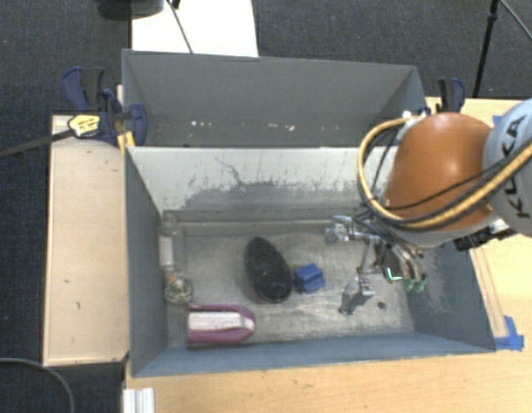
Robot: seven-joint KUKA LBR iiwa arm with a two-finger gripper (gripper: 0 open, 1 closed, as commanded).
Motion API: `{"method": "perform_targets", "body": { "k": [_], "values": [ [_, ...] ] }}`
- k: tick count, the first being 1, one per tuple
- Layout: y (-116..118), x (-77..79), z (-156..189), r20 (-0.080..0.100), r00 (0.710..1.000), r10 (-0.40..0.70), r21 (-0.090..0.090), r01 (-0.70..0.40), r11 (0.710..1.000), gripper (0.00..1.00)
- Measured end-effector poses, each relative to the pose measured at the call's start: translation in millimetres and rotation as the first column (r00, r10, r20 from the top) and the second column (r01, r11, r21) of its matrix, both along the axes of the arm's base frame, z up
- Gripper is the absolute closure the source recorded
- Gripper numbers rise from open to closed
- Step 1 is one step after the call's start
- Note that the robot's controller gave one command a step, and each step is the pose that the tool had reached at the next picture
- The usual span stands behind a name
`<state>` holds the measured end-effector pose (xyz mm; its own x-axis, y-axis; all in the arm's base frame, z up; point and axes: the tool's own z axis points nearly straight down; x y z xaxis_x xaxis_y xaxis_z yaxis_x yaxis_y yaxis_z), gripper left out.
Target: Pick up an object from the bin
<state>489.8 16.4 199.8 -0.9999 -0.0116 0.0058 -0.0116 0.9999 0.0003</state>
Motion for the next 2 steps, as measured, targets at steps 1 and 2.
{"method": "perform_targets", "body": {
  "k": [1,2],
  "values": [
    [60.5,66.2,-131.3,0.007,0.992,-0.124,0.001,0.124,0.992,0.0],
    [137.4,89.1,-97.3,0.011,0.974,-0.226,0.007,0.226,0.974,0.0]
  ]
}}
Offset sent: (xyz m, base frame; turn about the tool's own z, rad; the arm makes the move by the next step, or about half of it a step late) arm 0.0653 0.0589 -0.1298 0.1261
